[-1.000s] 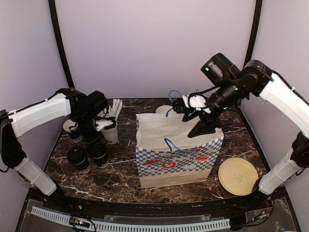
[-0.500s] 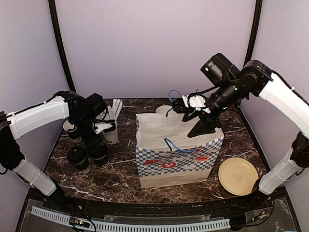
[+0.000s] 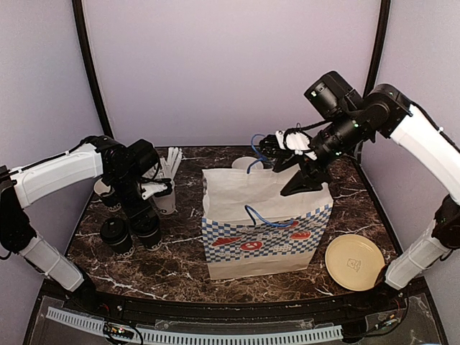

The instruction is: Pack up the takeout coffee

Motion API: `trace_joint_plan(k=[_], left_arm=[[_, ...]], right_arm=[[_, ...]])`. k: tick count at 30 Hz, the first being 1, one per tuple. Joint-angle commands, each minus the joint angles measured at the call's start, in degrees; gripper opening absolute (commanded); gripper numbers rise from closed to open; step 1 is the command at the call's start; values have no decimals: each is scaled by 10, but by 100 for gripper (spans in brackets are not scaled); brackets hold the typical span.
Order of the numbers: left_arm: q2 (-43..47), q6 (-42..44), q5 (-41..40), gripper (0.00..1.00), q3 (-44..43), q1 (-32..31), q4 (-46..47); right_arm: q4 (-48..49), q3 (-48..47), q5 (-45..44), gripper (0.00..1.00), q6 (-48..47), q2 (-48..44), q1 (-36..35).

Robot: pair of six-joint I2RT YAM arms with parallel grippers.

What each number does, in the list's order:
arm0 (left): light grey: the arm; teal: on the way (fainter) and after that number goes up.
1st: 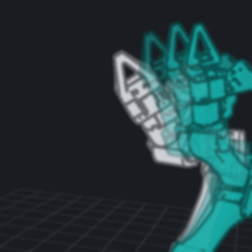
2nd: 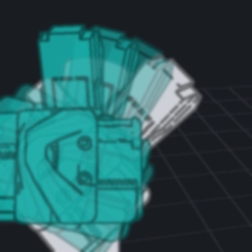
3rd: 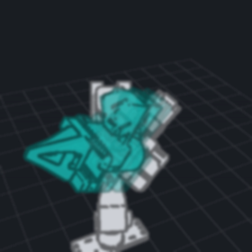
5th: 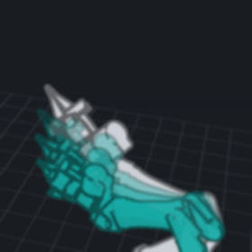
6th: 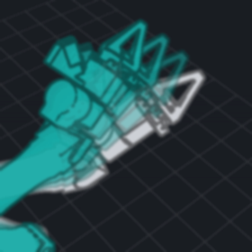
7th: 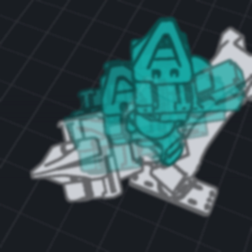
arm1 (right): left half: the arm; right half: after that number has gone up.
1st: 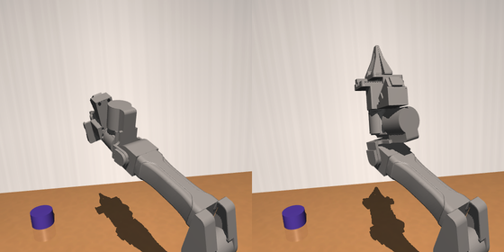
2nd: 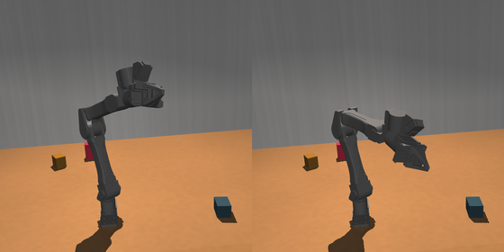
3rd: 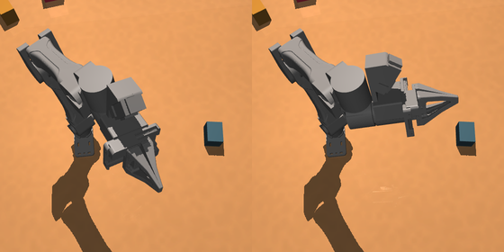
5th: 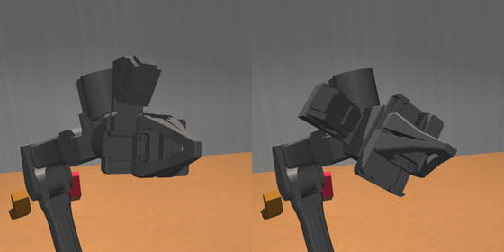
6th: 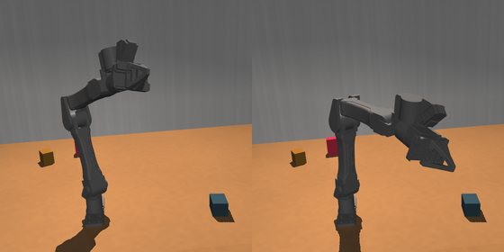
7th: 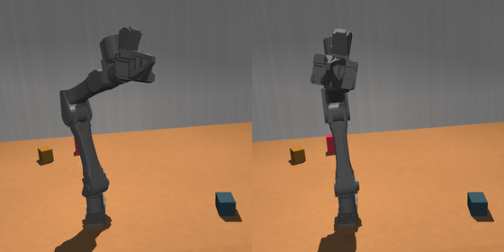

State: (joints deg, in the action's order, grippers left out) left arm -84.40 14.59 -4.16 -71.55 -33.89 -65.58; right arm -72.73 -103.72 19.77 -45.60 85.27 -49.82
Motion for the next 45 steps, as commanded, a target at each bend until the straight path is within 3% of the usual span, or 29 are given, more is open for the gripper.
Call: trace_joint_plan(k=[1,16,26,32,39,45], left_arm=[[-5,8,-6,78,17,3,8],[-1,9,8,81,30,1,20],[22,8,68,62,-23,-14,-8],[45,0,78,59,-70,-56,-35],[52,-14,94,58,-135,-107,-69],[60,-39,94,55,-182,-131,-87]], right_arm=[[-2,-46,29,59,-3,-11,16],[14,-85,56,60,4,-16,56],[76,-84,49,65,64,-9,117],[68,-84,82,76,69,12,134],[14,-84,132,78,38,57,133],[25,-76,122,77,39,92,132]])
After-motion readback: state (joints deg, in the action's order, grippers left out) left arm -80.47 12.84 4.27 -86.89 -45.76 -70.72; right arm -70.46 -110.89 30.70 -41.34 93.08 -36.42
